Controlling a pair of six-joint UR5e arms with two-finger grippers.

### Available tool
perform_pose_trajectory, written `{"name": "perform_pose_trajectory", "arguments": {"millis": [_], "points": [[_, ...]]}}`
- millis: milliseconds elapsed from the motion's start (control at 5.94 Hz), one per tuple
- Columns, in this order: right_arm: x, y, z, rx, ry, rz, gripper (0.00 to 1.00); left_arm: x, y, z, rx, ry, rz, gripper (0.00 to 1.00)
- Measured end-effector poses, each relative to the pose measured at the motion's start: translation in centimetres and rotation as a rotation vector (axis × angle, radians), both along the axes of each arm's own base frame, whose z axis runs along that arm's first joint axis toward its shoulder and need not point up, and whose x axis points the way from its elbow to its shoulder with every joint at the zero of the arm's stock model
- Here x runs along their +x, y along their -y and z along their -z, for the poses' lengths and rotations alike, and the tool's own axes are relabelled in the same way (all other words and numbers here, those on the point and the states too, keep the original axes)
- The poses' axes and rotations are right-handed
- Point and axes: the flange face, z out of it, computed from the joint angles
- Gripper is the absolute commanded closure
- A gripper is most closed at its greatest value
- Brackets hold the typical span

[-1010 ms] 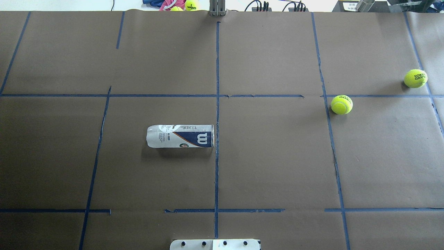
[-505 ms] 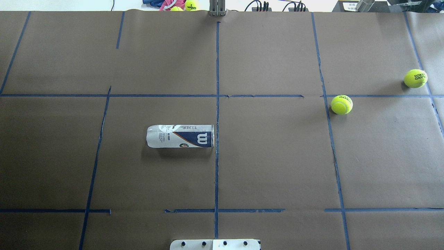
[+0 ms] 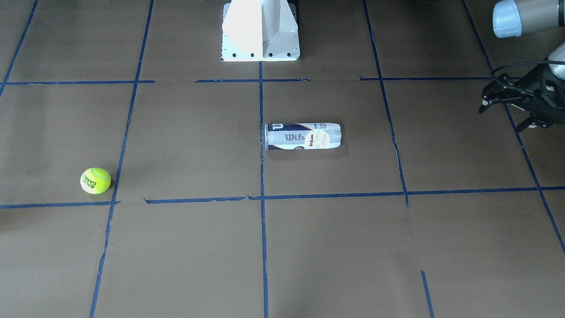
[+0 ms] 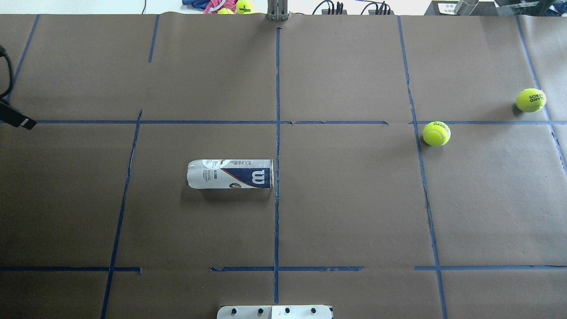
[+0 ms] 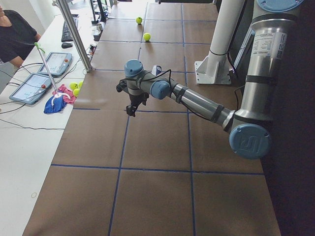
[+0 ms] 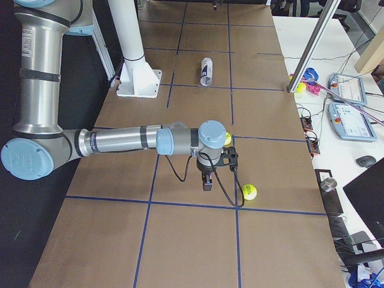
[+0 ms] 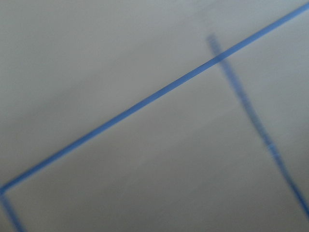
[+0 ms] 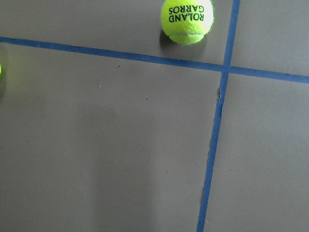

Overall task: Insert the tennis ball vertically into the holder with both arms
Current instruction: 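Reach the left gripper down to the open end of the clear Wilson can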

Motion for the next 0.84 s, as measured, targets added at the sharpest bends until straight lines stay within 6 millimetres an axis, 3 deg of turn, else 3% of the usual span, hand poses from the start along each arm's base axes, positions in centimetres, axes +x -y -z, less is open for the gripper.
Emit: {"name": "perform_pose_trajectory", "arguments": {"millis": [168,505,842], "points": [[-0.2,0.1,0.1,0.004,0.001,0.005,0.0,4.3,0.5,4.7,0.049,-0.034,-0.04,0.0],[-0.8,0.2,0.3,0.01,0.002,0.018,0.0,15.7,-1.2,13.8,0.2,-0.033,-0.122,0.0],[-1.1,0.3,0.4,0.011,0.003,0.023,0.0,27.6,-4.9,18.9,0.33,0.023,-0.179,0.0]]}}
